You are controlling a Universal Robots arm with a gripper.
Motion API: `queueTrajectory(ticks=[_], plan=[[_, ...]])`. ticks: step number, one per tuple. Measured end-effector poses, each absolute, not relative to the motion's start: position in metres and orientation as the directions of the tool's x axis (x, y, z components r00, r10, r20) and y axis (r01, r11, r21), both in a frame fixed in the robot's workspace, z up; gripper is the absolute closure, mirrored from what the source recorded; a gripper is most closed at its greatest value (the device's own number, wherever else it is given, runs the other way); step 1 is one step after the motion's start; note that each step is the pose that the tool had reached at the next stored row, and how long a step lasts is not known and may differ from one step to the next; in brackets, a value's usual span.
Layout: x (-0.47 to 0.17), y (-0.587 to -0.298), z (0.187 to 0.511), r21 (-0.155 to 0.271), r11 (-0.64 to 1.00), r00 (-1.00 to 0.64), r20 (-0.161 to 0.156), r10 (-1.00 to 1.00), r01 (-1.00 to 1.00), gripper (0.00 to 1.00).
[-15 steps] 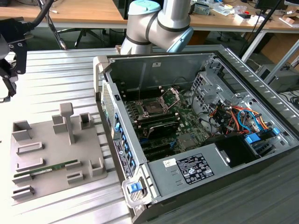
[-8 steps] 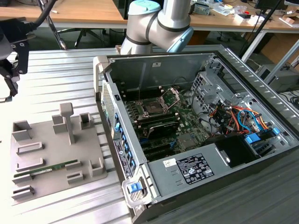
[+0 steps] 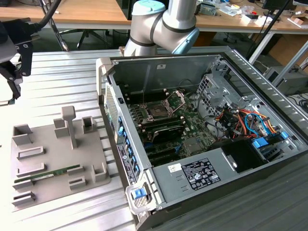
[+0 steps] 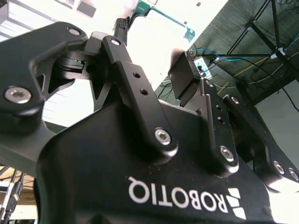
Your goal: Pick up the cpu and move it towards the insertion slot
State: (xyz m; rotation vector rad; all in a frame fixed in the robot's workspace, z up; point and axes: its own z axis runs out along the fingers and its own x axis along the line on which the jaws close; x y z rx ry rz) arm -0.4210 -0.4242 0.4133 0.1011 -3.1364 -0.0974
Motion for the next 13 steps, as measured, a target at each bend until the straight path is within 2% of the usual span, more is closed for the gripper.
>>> queueTrajectory(ticks=[13], plan=[[-0.4168, -0.4242, 0.4133, 0.062, 0.996, -0.998, 0.000, -0.064, -0.064, 0.45]])
